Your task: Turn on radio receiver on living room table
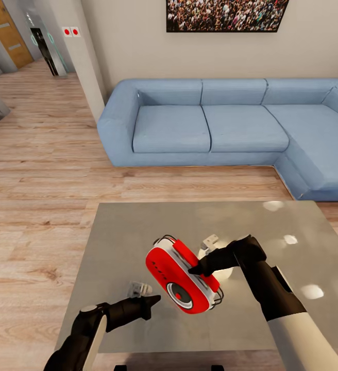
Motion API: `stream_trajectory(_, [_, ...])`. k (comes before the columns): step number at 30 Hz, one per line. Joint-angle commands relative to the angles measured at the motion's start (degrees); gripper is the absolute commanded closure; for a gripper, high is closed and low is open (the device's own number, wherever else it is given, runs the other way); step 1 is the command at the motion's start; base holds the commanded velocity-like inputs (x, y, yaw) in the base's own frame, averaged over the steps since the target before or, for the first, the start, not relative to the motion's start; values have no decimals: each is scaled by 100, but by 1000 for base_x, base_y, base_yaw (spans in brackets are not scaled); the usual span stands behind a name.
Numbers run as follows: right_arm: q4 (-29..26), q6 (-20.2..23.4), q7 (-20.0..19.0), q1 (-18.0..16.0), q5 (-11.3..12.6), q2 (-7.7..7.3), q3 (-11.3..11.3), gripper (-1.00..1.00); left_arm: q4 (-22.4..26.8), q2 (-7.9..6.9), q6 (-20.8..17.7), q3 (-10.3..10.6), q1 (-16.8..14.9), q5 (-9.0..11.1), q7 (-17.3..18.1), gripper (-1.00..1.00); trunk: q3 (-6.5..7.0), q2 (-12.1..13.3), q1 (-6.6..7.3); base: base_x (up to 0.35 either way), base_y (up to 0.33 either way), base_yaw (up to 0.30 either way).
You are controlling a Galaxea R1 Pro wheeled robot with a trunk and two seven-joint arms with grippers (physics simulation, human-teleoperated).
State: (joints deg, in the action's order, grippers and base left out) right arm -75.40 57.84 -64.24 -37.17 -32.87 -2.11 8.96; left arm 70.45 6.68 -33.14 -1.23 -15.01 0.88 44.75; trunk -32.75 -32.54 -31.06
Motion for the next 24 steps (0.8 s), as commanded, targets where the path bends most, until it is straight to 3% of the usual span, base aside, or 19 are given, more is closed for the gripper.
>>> stream_trajectory(1, [-1, 25, -1, 0, 44, 0, 3, 100, -7, 0, 0, 0, -1, 0, -1, 100, 0, 0, 0, 0, 0, 0])
stream_trajectory(7, [-1, 25, -1, -1, 44, 15, 213, 100, -22, 17, 4, 0, -2, -8, -9, 100, 0, 0, 0, 0, 0, 0])
stream_trajectory(15, [-1, 25, 0, -1, 44, 22, 238, 100, -38, 187, 118, 0, -2, -2, -6, 100, 0, 0, 0, 0, 0, 0])
stream_trajectory(19, [-1, 25, -1, -1, 44, 23, 238, 100, -385, 245, 322, 33, -163, -4, -15, 100, 0, 0, 0, 0, 0, 0])
stream_trajectory(21, [-1, 25, -1, 0, 44, 19, 238, 100, -748, 253, 348, 209, -363, -8, -40, 100, 0, 0, 0, 0, 0, 0])
stream_trajectory(24, [-1, 25, -3, 0, 44, 18, 238, 100, -832, 255, 358, 263, -413, -9, -66, 100, 0, 0, 0, 0, 0, 0])
